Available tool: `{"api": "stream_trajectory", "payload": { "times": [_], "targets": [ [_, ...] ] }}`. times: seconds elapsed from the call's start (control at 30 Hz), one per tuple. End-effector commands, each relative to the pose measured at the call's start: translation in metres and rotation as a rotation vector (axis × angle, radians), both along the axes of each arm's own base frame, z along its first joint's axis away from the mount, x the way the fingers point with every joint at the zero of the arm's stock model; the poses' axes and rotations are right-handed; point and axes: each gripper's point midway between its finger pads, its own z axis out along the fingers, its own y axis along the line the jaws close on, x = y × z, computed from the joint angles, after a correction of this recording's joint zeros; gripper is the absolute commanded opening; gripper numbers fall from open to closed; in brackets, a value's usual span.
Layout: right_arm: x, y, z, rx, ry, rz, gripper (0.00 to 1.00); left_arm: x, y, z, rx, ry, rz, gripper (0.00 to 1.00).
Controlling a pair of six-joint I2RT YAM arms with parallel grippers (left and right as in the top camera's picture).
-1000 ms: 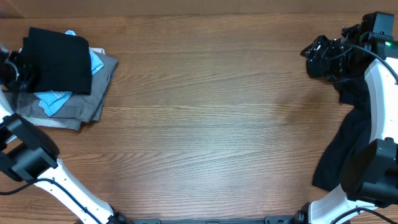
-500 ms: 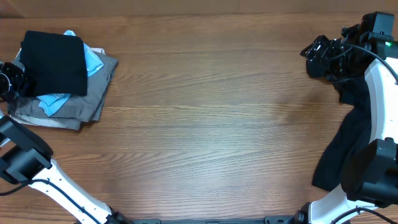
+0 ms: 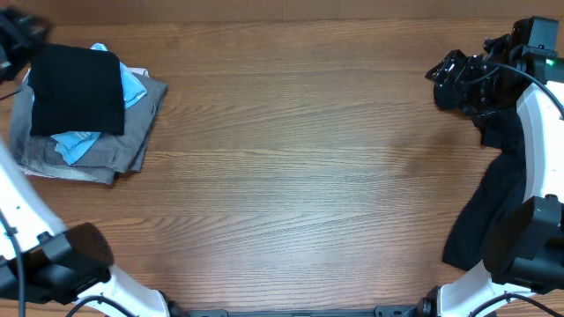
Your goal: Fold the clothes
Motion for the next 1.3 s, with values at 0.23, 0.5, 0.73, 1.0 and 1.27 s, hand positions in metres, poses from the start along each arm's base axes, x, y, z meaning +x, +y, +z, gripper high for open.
{"api": "stream_trajectory", "payload": {
  "times": [0.23,0.5,0.73,1.0,1.27],
  "targets": [
    [0.0,0.0,-0.001,-0.003,0.0,0.007,1.0,0.022,-0.062,-0.046,0.049,0.157,-0.084,1.0],
    [0.0,0.0,-0.001,-0.003,0.0,0.007,1.0,0.025,-0.078,-0.046,0.051,0.156,-0.119,1.0],
    [0.0,0.0,-0.001,-0.003,0.0,0.007,1.0,0.025,-0.078,-0.046,0.051,0.156,-0.118,1.0],
    [0.0,0.0,-0.001,-0.003,0.0,0.007,1.0,0.025,-0.078,-0.046,0.051,0.156,-0.119,1.0],
    [0.0,0.0,-0.002,-0.003,0.0,0.007,1.0,0.025,-0.078,-0.046,0.052,0.156,-0.119,1.0]
  ]
}}
